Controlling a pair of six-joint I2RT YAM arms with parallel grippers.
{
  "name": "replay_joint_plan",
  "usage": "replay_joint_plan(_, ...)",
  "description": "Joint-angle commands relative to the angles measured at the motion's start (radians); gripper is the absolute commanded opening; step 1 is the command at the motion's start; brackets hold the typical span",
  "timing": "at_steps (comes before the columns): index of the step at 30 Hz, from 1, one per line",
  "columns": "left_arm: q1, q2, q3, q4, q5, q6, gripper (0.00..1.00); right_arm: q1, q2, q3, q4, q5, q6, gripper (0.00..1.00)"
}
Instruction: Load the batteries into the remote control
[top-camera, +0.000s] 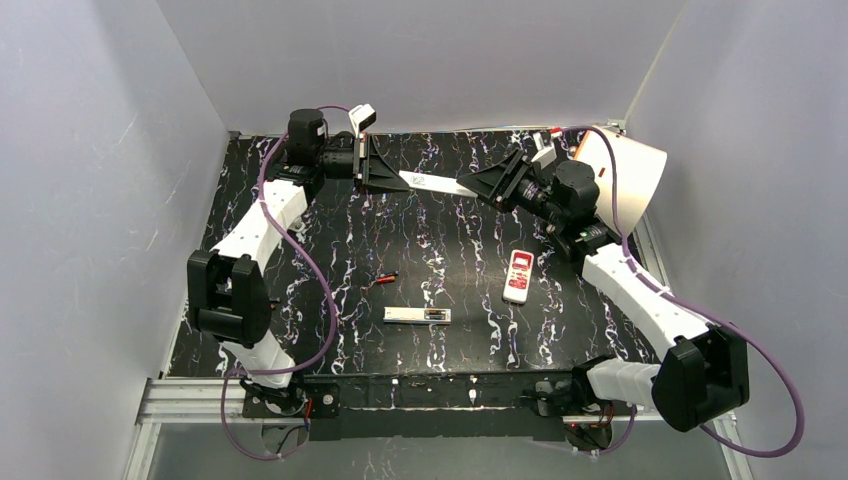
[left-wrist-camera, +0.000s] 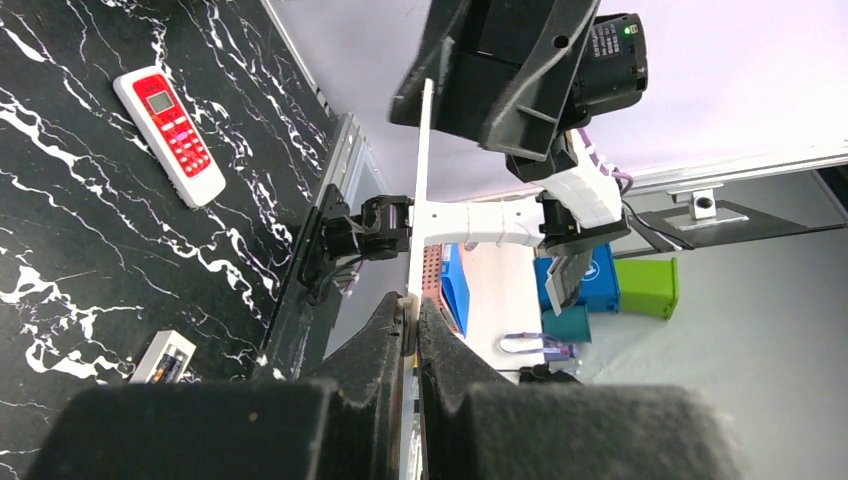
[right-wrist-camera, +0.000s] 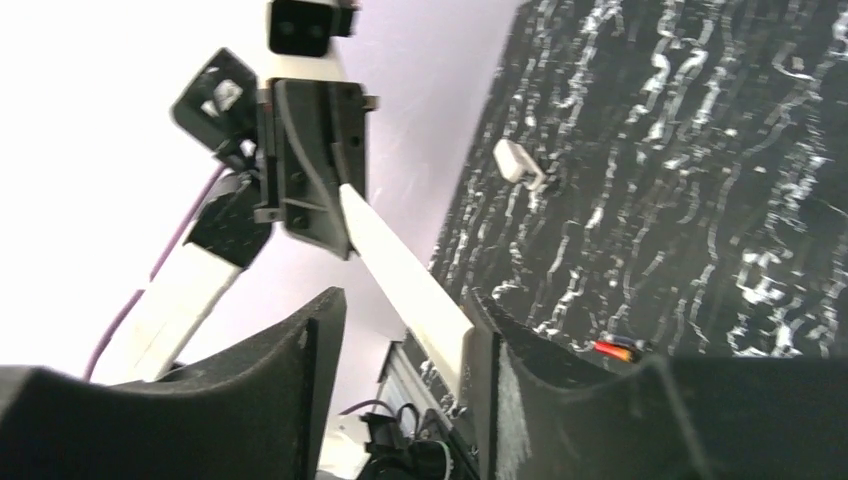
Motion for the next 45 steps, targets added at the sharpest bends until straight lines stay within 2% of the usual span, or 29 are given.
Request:
replay_joint_plan(1, 0.005, -0.051, 0.002, 0.045, 0.052, -0.050, 0.00, -0.001, -0.039, -0.009, 0.198, -0.096, 0.094, 0.51)
replay_joint_plan(5, 0.005, -0.053, 0.009, 0.047, 0.056, -0.052, 0.00, -0.003, -0.042, -0.027, 0.248, -0.161, 0.137, 0.36)
replay_joint_plan(10, 0.008, -0.067, 0.002, 0.045, 0.061, -0.054, 0.00, -0.009, -0.043, -0.006, 0.271, -0.223, 0.139, 0.28)
replay_joint_plan(13, 0.011, -0.075, -0.003, 0.046, 0.064, -0.058, 0.00, -0.014, -0.040, 0.014, 0.221, -0.231, 0.110, 0.06)
replay_joint_plan(14, 0.012, -0.078, -0.003, 0.046, 0.065, -0.058, 0.00, -0.015, -0.037, 0.018, 0.207, -0.234, 0.102, 0.01)
replay_joint_plan(15, 0.013, -0.081, -0.005, 0.046, 0.064, -0.060, 0.05, -0.017, -0.038, 0.018, 0.192, -0.234, 0.096, 0.01)
replay_joint_plan(19, 0.039, -0.110, -0.027, 0.028, 0.029, -0.035, 0.56, -0.019, -0.043, 0.046, 0.004, -0.207, -0.020, 0.01)
replay_joint_plan(22, 0.072, -0.164, -0.062, -0.156, -0.146, 0.123, 0.74, -0.021, -0.036, 0.061, -0.167, -0.190, -0.127, 0.01)
replay_joint_plan(25, 0.078, -0.209, -0.089, -0.436, -0.409, 0.346, 0.78, -0.019, -0.020, 0.030, -0.273, -0.191, -0.176, 0.01)
replay_joint_plan(28, 0.078, -0.262, -0.190, -0.522, -0.643, 0.361, 0.80, -0.005, 0.000, -0.050, -0.260, -0.211, -0.162, 0.01)
replay_joint_plan(31, 0.077, -0.313, -0.299, -0.582, -0.760, 0.334, 0.81, 0.048, 0.000, -0.117, -0.244, -0.182, -0.147, 0.01)
replay_joint_plan(34, 0.076, -0.368, -0.404, -0.585, -0.752, 0.322, 0.81, 0.125, 0.000, -0.167, -0.229, -0.127, -0.145, 0.01)
replay_joint_plan(42, 0.068, -0.500, -0.621, -0.557, -0.658, 0.326, 0.82, 0.255, 0.049, -0.352, -0.060, 0.018, -0.072, 0.01)
replay_joint_plan(45, 0.066, -0.498, -0.680, -0.532, -0.607, 0.317, 0.82, 0.286, 0.046, -0.486, 0.211, 0.039, 0.054, 0.01)
